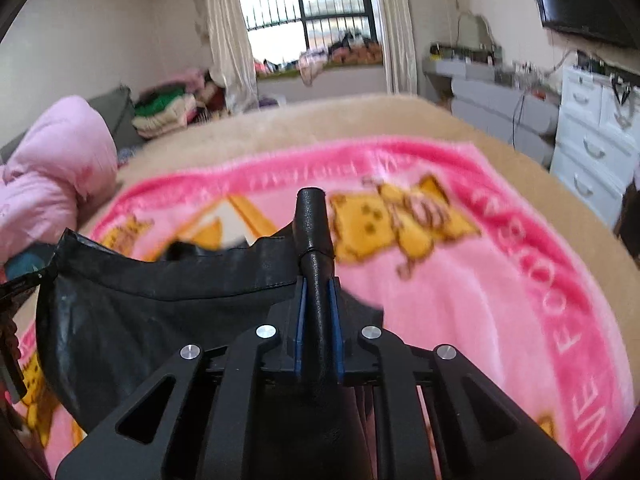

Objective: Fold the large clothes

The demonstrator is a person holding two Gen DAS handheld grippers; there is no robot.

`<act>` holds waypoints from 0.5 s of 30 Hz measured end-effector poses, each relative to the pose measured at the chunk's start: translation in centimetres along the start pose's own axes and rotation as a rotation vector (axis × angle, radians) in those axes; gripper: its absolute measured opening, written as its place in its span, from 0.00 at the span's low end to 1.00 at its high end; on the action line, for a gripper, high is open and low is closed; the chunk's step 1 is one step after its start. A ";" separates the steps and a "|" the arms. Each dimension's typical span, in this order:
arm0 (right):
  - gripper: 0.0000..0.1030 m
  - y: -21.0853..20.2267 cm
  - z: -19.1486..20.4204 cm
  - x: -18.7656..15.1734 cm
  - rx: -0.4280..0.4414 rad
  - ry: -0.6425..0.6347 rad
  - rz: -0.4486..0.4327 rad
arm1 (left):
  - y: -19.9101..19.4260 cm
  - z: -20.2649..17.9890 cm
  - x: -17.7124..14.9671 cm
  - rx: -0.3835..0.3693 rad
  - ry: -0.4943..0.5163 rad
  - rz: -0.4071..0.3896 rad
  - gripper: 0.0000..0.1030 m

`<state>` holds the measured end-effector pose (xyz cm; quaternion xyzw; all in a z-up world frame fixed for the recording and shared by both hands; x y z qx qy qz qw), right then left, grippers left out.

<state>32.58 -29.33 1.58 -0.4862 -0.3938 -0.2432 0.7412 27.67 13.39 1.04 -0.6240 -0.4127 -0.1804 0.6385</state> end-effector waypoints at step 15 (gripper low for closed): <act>0.08 6.1 -2.4 -1.4 -0.085 0.041 0.084 | 5.8 -0.2 -1.1 0.070 -0.019 0.083 0.01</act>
Point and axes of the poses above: each gripper's, at about its wrist camera, not at the fingertips, and y roughly the way its jaws point, z to its left, x to its top, the point moved 3 cm from there along y, roughly the way its jaws point, and after that the axes turned 9 degrees about x, right-handed, at the moved point
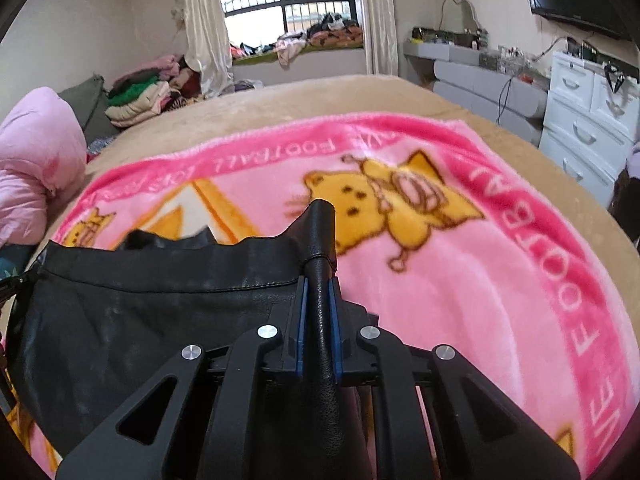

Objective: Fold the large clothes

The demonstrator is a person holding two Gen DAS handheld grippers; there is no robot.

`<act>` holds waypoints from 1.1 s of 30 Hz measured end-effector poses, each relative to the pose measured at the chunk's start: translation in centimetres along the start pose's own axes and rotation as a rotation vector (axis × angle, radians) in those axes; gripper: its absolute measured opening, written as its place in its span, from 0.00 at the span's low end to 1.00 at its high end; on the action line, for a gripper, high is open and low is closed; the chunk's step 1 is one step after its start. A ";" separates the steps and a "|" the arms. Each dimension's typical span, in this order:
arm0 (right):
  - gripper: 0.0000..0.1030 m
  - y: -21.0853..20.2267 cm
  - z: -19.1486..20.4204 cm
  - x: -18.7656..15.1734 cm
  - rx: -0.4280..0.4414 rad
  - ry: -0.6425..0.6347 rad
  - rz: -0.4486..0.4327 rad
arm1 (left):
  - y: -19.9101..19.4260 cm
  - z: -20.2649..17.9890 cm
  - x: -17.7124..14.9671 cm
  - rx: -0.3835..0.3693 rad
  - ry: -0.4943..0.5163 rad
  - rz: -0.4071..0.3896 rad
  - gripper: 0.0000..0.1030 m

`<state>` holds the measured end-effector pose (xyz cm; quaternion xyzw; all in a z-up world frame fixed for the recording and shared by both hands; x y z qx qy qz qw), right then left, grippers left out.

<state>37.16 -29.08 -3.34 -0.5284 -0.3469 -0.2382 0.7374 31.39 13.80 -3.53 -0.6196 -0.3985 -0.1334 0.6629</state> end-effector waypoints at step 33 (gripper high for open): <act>0.77 -3.2 -2.1 -2.3 0.095 0.196 0.015 | -1.0 2.3 -1.2 -0.052 -0.054 0.089 0.86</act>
Point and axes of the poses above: each gripper's, at about its wrist camera, not at the fingertips, and y roughly the way its jaws point, z to its left, x to its top, the point moved 3 cm from there along y, roughly the way its jaws point, and after that the axes turned 9 degrees about x, right-handed, at the moved point
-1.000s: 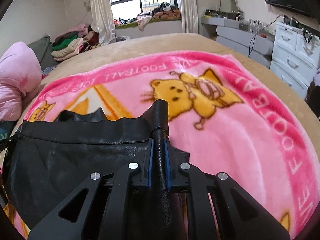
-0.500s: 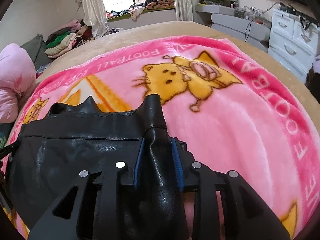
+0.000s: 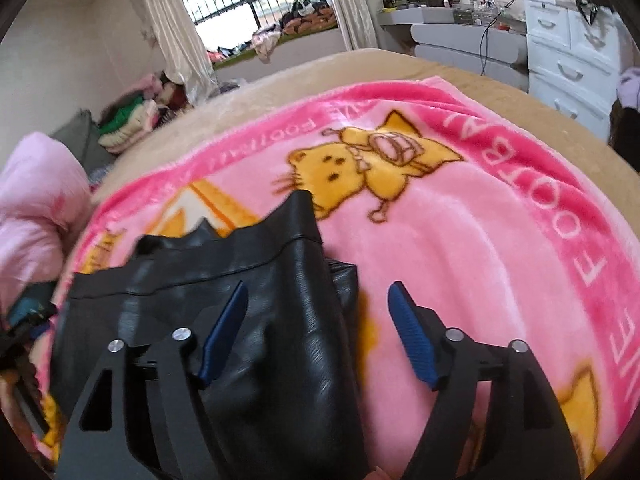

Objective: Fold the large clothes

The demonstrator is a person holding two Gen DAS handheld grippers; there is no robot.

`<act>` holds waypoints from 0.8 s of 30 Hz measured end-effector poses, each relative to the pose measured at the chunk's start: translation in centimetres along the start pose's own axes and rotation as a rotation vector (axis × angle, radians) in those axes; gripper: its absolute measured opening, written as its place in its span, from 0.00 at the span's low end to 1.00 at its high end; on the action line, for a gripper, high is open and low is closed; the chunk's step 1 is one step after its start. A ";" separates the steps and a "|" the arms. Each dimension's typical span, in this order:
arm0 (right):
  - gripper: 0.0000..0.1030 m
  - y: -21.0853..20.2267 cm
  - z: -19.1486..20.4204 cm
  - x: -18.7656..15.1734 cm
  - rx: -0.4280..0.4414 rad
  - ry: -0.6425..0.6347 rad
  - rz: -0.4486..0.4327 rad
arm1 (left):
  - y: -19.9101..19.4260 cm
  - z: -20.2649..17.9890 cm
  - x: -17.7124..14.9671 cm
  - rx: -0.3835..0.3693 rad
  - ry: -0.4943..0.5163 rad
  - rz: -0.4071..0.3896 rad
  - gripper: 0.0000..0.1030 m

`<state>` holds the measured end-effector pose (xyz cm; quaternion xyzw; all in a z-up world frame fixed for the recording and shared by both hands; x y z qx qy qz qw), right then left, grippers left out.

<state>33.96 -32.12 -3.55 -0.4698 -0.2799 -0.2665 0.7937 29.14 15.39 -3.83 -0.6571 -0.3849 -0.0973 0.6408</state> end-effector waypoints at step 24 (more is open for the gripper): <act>0.32 -1.3 -0.1 -5.9 0.104 0.071 0.162 | -1.0 -0.7 -7.1 -0.091 0.022 0.191 0.59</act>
Point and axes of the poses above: each gripper's, at about its wrist camera, not at the fingertips, and y roughly the way its jaws point, z to its left, x to its top, the point moved 3 cm from there along y, roughly the way its jaws point, and after that the axes turned 9 degrees about x, right-handed, at the moved point
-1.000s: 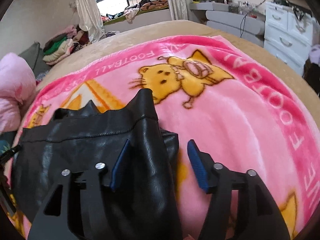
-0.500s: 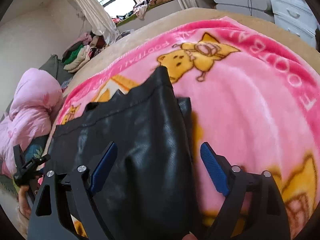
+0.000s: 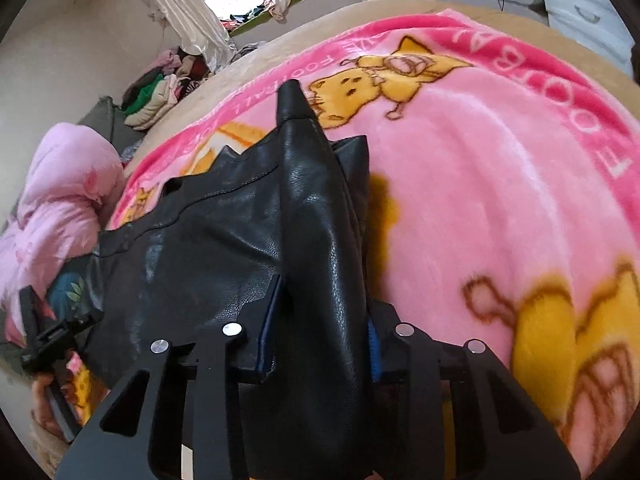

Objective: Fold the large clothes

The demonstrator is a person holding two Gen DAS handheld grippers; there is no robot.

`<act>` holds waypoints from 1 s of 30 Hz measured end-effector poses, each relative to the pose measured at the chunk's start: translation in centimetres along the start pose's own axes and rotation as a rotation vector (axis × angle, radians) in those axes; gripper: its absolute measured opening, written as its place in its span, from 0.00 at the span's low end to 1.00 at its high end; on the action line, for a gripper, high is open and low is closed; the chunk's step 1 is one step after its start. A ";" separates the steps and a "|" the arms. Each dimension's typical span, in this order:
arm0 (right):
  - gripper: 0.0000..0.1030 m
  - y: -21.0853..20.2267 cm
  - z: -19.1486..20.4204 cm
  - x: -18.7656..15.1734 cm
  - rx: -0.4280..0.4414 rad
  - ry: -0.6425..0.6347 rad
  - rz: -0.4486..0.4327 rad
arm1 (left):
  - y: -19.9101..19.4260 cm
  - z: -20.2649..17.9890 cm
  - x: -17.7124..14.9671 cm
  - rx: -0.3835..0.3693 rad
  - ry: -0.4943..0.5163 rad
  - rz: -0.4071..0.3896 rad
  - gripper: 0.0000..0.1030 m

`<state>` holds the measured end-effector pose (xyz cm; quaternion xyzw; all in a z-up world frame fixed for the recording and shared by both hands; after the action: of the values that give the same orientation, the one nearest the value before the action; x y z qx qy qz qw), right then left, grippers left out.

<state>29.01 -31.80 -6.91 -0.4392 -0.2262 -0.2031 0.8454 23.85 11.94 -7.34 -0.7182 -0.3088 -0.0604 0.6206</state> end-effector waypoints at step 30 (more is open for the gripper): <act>0.60 3.6 15.6 -9.4 0.028 -0.474 0.112 | -1.3 -5.1 -4.7 0.077 0.317 -0.081 0.75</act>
<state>20.12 -15.51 -6.52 -0.4746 -0.3963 -0.0443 0.7847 20.89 5.47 -7.27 -0.6625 -0.2378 -0.1860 0.6855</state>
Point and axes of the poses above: each gripper's, at about its wrist camera, not at the fingertips, and y roughly the way its jaws point, z to its left, x to its top, the point moved 3 cm from there along y, roughly the way its jaws point, and after that the axes turned 9 degrees about x, right-handed, at the moved point
